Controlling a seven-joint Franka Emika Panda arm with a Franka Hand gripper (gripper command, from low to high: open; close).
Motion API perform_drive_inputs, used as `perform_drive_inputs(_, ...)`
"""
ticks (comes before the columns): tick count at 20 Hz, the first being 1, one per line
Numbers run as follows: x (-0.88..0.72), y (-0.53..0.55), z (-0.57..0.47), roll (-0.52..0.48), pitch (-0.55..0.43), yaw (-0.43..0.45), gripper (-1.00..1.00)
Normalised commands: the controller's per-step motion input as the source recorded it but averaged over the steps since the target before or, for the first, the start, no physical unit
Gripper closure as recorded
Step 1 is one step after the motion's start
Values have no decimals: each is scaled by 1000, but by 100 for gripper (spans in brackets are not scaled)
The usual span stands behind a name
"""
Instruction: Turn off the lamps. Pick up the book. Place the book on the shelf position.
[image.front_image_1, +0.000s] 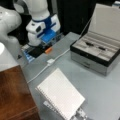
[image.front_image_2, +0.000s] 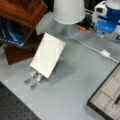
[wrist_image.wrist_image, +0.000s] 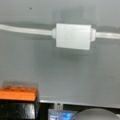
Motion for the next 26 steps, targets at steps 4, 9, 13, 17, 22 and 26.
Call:
perform_drive_inputs(4,307,112,221,-327,284,-62,-100)
perform_drive_inputs(9,476,61,251,-274,344,-42,-100)
perform_drive_inputs(13,649,2,379,-178,391,-50,-100)
perform_drive_inputs(17,724,-13,413,-284,388,-38,-100)
perform_drive_inputs(22,706,1,414,-221,398,-77,-100)
perform_drive_inputs(26,581,12,329,-181,384,-40,-100)
